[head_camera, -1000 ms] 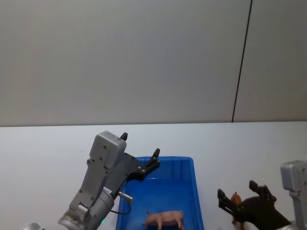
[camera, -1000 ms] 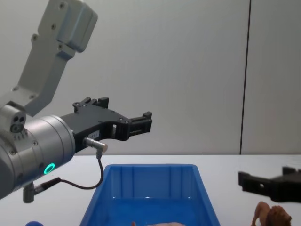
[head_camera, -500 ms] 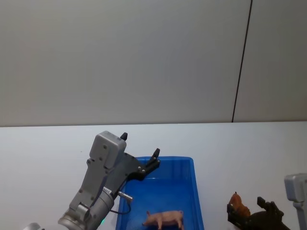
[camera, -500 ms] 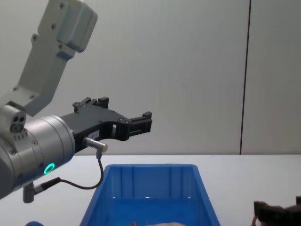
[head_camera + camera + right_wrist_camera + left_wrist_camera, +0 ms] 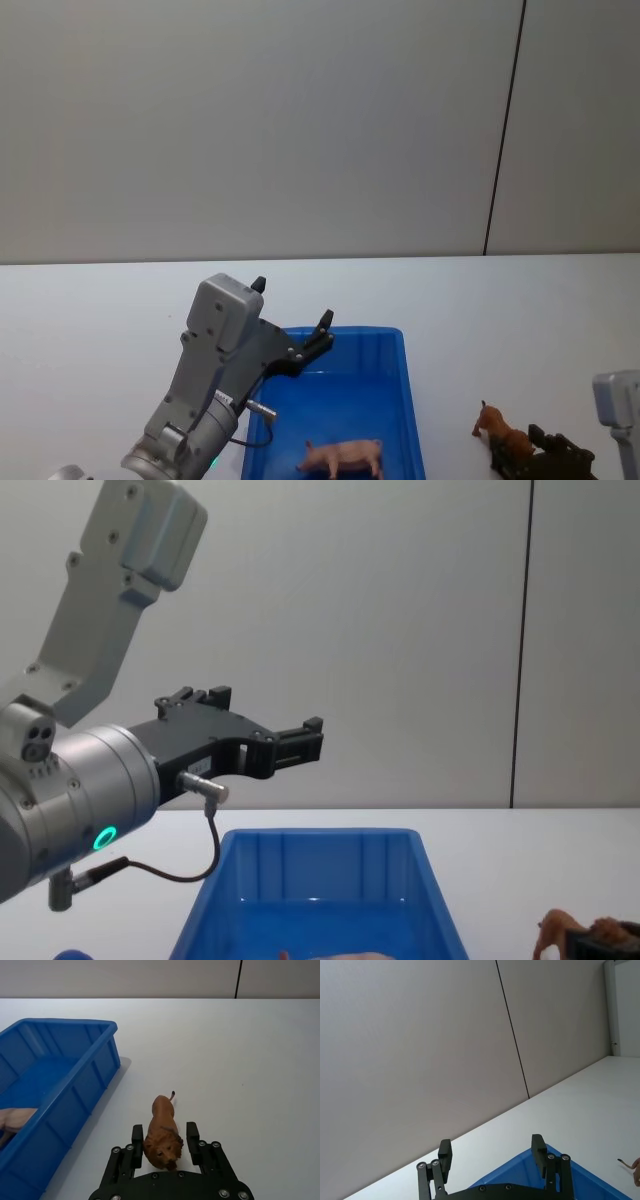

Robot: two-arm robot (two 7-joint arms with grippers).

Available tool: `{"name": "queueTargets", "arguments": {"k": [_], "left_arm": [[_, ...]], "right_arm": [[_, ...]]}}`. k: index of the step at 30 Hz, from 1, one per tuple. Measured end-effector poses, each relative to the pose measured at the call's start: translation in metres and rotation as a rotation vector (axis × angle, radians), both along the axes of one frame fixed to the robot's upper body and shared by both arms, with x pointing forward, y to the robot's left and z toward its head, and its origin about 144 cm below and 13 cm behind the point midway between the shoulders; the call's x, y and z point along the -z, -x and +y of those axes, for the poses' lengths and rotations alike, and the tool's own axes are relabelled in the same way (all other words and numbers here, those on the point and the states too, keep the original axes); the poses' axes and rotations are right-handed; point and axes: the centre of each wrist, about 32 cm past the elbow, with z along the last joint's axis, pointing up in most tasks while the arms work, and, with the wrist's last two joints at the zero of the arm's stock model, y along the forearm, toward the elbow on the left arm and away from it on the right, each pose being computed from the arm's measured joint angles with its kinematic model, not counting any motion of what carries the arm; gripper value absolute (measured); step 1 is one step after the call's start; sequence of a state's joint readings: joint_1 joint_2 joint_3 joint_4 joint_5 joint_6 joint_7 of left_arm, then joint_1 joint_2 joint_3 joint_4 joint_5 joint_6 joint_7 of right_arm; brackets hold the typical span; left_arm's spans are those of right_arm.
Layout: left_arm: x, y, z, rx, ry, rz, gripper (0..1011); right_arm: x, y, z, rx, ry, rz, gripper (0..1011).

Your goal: Pick up the two dolls from the table and place them into the box.

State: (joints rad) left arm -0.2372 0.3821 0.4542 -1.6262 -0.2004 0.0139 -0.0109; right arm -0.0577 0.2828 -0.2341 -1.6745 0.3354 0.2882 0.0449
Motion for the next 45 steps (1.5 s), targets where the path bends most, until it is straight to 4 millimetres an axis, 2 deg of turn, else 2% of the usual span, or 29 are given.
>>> {"name": "queueTargets", "arguments": {"k": [1,2,3,6,25,32,42,45], "left_arm": [[0.000,0.000,0.000,0.000,0.000,0.000,1001],[0.000,0.000,0.000,0.000,0.000,0.000,1001],[0.000,0.000,0.000,0.000,0.000,0.000,1001],[0.000,0.000,0.000,0.000,0.000,0.000,1001],[0.000,0.000,0.000,0.000,0.000,0.000,1001],[0.000,0.000,0.000,0.000,0.000,0.000,1001],[0.000,0.000,0.000,0.000,0.000,0.000,1001],[0.000,0.000,0.000,0.000,0.000,0.000,1001]], "right_arm": [[0.000,0.000,0.000,-0.002,0.000,-0.003,518],[0.000,-0.001,0.000,-0.003,0.000,-0.006,518],[0.000,-0.001,0.000,-0.005,0.001,-0.011,458],[0.000,-0.002,0.000,-0.011,0.002,-0.023,417],[-0.019,-0.007,0.012,-0.123,-0.041,-0.224,417],[-0.026,-0.017,0.024,-0.207,-0.084,-0.293,417],[-0.024,-0.034,0.038,-0.276,-0.110,-0.328,418],[-0.023,-0.039,0.041,-0.288,-0.113,-0.329,511]]}}
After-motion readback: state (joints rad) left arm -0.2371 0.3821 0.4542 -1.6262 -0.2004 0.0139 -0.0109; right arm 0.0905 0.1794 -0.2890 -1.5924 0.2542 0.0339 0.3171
